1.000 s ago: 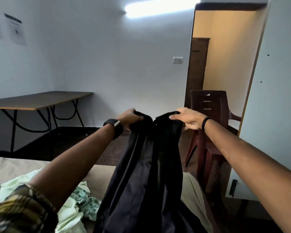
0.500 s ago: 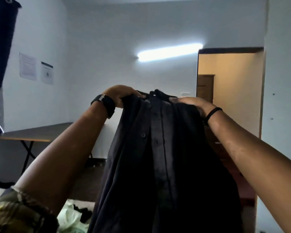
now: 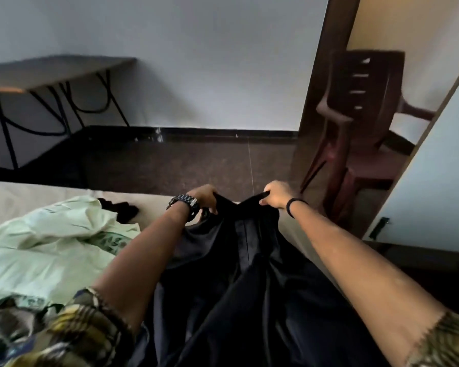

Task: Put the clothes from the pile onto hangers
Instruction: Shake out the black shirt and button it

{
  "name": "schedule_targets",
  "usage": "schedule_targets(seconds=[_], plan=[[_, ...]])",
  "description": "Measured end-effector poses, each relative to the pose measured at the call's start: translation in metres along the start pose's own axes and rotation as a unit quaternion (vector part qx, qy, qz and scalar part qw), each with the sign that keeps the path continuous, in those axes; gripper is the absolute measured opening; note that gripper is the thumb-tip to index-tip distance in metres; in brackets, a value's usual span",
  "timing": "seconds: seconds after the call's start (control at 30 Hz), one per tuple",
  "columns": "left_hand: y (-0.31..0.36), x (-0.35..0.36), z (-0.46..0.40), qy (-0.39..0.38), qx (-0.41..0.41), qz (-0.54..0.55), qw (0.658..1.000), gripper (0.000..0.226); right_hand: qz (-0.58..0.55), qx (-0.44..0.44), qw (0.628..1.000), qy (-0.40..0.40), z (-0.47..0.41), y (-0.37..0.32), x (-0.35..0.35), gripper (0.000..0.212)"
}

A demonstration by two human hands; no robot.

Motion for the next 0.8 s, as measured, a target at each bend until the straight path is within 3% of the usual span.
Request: schedule_targets(seconds=[0.1,0.2,0.27,0.43,0.53,0.7,0.8], plan=[[-0.001,0.002,-0.030,0.130,0.026,0.030,0.991,0.028,0.003,0.031,0.995,0.095,-0.028,0.002,0.006,0.017],[-0.008,0.003,-0.057,0.236,0.040,0.090,0.967,0.026,-0.203,0.112,0.965,0.125,-0.052,0.008,0.014,0.004],[-0.012,0.009,-0.070,0.272,0.028,0.080,0.958,0.030,-0.212,0.114,0.959,0.152,-0.068,0.015,0.021,0.008],[-0.021,0.042,-0.081,0.284,0.000,0.009,0.959,0.043,-0.124,0.070,0.989,0.048,-0.071,0.027,0.054,0.054],[-0.023,0.064,-0.068,0.268,0.051,0.093,0.958,0.030,-0.123,0.033,0.989,0.075,-0.054,0.019,0.072,0.043],[-0.032,0.102,-0.018,0.329,0.064,0.178,0.925,0.016,-0.364,0.044,0.930,0.011,-0.007,-0.011,0.118,0.030],[-0.046,0.128,0.004,0.294,0.042,0.195,0.935,0.016,-0.300,0.040,0.953,0.029,0.018,-0.009,0.145,0.026]])
Point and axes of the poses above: each hand's wrist, its own z-axis away from the middle knuckle, its own x-axis out of the palm, y = z × x, the point moved 1 cm from there along -z, towards the middle knuckle, and after that the axes turned 6 degrees about z, right-handed, at the moved point
